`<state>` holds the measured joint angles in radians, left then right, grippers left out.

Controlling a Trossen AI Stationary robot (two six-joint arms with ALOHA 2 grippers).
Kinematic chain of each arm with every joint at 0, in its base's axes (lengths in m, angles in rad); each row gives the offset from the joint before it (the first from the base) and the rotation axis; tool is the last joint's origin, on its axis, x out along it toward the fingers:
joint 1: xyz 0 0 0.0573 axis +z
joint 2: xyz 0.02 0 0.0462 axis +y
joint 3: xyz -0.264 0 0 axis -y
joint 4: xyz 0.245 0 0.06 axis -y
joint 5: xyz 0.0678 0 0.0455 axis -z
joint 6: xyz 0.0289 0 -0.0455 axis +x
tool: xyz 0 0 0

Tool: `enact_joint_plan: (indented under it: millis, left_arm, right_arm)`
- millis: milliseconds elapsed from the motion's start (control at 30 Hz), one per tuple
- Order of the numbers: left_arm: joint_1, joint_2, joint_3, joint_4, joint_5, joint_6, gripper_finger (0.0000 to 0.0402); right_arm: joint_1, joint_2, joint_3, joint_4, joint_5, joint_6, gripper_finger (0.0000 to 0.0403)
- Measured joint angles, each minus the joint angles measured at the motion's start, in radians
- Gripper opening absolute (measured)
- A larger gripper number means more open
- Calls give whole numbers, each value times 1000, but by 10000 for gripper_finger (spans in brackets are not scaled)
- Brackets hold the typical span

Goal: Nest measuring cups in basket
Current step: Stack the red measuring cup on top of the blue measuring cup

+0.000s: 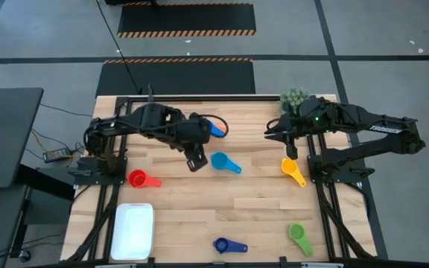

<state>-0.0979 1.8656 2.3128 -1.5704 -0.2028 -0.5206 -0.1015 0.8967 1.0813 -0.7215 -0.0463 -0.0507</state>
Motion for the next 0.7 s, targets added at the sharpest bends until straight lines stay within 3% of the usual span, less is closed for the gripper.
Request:
enact_joint_plan:
  millis: [100, 233, 500, 700]
  left_arm:
    - [-39, -22, -73, 2, -4, -77, 87]
    - [-101, -122, -310, -1, -24, -227, 76]
    - [-251, -367, -714, -1, -24, -639, 73]
    - [-357, -517, -921, 0, 5, -959, 73]
  right_arm:
    - [27, 0, 0, 0, 0, 17, 85]
    - [68, 0, 0, 2, 0, 28, 87]
    - [133, 3, 0, 29, 58, 80, 84]
    - [156, 7, 0, 62, 81, 137, 84]
